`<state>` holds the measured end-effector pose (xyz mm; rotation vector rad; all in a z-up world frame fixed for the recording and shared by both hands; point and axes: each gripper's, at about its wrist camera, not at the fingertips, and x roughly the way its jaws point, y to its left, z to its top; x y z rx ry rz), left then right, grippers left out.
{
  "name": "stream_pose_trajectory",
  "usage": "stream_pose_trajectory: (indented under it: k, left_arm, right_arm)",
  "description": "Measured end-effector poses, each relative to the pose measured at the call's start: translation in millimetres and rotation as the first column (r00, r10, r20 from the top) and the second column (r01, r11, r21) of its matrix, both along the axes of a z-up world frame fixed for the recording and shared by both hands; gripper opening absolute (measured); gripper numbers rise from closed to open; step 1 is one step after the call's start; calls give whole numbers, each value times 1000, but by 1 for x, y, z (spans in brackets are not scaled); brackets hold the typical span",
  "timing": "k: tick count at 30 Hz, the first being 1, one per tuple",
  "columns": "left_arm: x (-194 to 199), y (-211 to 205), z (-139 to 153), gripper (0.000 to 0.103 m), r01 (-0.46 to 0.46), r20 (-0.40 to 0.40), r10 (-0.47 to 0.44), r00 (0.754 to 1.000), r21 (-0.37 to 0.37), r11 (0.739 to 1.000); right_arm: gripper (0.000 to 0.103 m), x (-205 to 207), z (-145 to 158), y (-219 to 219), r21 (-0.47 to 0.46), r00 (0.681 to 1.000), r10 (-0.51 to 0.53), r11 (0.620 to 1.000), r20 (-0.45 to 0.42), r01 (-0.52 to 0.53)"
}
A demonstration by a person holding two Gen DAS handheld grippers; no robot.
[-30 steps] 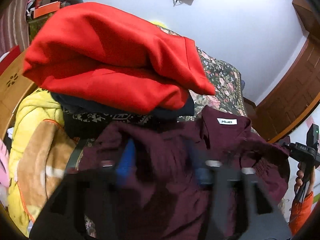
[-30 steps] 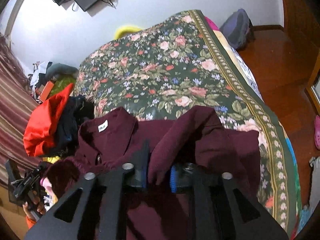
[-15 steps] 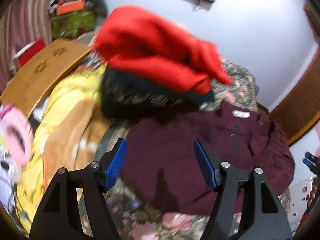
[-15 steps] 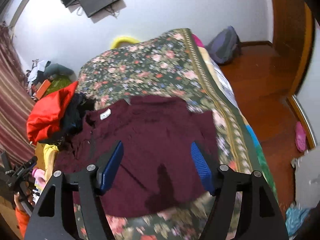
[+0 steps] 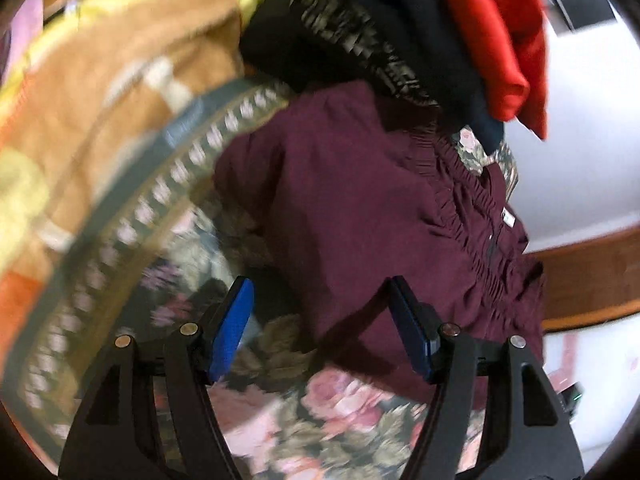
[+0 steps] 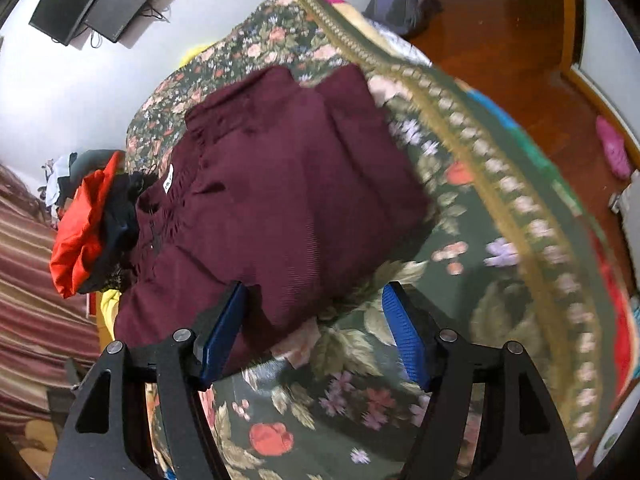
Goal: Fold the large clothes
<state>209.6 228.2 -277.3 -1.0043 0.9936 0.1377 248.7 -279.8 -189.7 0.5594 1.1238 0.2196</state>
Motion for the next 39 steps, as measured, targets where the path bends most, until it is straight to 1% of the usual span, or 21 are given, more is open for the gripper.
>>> stream_pose_trajectory:
  k: [2,4,8,9,10,11,12,13,15,16,18,21,22,25,27,28,30,32,34,36,39]
  left_arm:
    - [9,-1,-10,68,-20,7,20,1000,-71,997]
    - [20,-1,-18,68,-28,10,29,1000,-107,994]
    - [39,-4,-32,68,-63,15,66,998,-130,990]
    - [42,-5,-31,67,-68,21,71,997,-121,990]
    - [44,-8,-29,62,-68,29,72,997,-103,992]
    - [46,-11,-24,59,-65,35,67,997,-67,996]
    - [46,-16,-16,52,-56,44,57,997,-16,998]
    - [47,-20,-10,47,-46,50,44,998,33,998]
    - [45,-27,5,21,-19,67,11,998,126,992]
    - [43,-31,14,17,-5,76,-8,997,164,986]
    - [35,-34,33,14,7,107,-30,994,206,979]
    - [21,-39,57,12,26,141,-65,988,261,965]
    - [15,-41,67,12,31,155,-76,985,276,961]
    - [-8,-43,90,12,23,206,-81,975,268,963]
    - [-25,-46,103,12,10,234,-82,969,293,956]
    - [-30,-48,107,11,8,236,-87,968,316,949]
    - [-37,-56,115,11,12,232,-107,967,379,925]
    - [-42,-60,123,11,23,224,-131,966,429,903]
    - [-43,-66,132,11,25,231,-152,961,473,880]
    - [-45,-70,145,11,14,256,-169,952,512,859]
    - [-42,-78,165,11,-12,301,-185,936,550,835]
  right_arm:
    - [67,6,-1,5,-5,1000,-4,1000,14,4]
    - [68,7,-3,7,8,1000,-3,1000,26,3]
    - [69,10,-7,5,45,998,-9,999,54,6]
    - [66,10,-8,4,57,998,-12,998,57,9]
    - [64,10,-8,2,79,998,-17,997,64,12]
    - [54,9,-7,1,113,998,-14,994,67,6]
    - [48,9,-7,0,131,998,-16,991,62,7]
    - [38,8,-6,-2,134,998,-26,991,62,17]
    - [32,5,-2,-3,142,996,-28,990,79,17]
    - [29,2,2,-3,139,995,-28,990,92,15]
    - [23,-1,9,0,121,993,-18,993,115,4]
    - [21,-8,23,4,97,989,12,995,145,-26]
    - [21,-13,28,6,74,988,37,996,152,-49]
    - [21,-28,38,13,-20,980,106,994,168,-104]
    - [22,-37,38,18,-76,976,155,987,152,-145]
    - [26,-42,38,19,-103,974,180,981,134,-167]
    - [27,-50,39,20,-180,975,192,969,111,-171]
    - [32,-60,45,22,-293,971,208,942,115,-166]
    - [38,-68,55,25,-369,966,218,917,137,-154]
    - [41,-73,66,29,-394,958,232,907,171,-149]
    - [43,-76,86,44,-387,935,270,907,231,-166]
